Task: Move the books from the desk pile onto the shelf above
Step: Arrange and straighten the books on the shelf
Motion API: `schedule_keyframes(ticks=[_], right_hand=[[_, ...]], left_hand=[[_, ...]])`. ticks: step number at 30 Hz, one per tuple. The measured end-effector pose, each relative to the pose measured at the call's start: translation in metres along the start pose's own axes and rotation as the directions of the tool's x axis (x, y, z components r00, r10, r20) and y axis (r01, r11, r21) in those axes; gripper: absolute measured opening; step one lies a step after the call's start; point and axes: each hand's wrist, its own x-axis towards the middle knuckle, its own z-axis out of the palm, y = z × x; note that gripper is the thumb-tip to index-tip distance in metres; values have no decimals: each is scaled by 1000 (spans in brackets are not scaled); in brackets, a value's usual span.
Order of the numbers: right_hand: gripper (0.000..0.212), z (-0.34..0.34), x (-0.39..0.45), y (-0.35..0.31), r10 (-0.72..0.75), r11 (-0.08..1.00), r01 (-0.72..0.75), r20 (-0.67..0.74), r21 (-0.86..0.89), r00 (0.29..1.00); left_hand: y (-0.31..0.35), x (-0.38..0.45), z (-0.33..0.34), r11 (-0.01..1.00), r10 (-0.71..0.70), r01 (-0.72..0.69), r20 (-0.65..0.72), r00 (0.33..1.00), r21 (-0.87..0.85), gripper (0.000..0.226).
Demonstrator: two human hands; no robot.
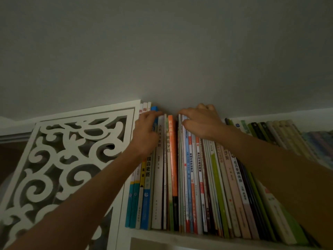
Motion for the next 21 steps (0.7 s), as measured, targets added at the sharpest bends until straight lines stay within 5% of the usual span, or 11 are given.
schedule_keyframes(ticks=[7, 10, 12, 18, 21], right_hand=[[50, 5, -7, 0, -35, 999, 34, -61, -21, 998], [59, 10, -27, 1, -55, 997, 63, -188, 39, 981], [64, 14, -46, 2, -55, 996, 72, -253, 56, 966], [62, 34, -78, 18, -115, 993, 110, -118, -42, 986], [57, 33, -79, 9, -83, 996, 84, -85, 12, 993]], left_hand=[[12, -20, 35, 988, -76, 87, -88, 993, 129, 52], [11, -39, 52, 983, -81, 103, -146, 986, 149, 54], [16, -45, 56, 991, -117, 127, -190, 975, 39, 53], [51, -78, 26, 925, -38, -75, -285, 958, -374, 42], [50, -92, 7, 900, -168, 19, -308, 936, -435, 27]])
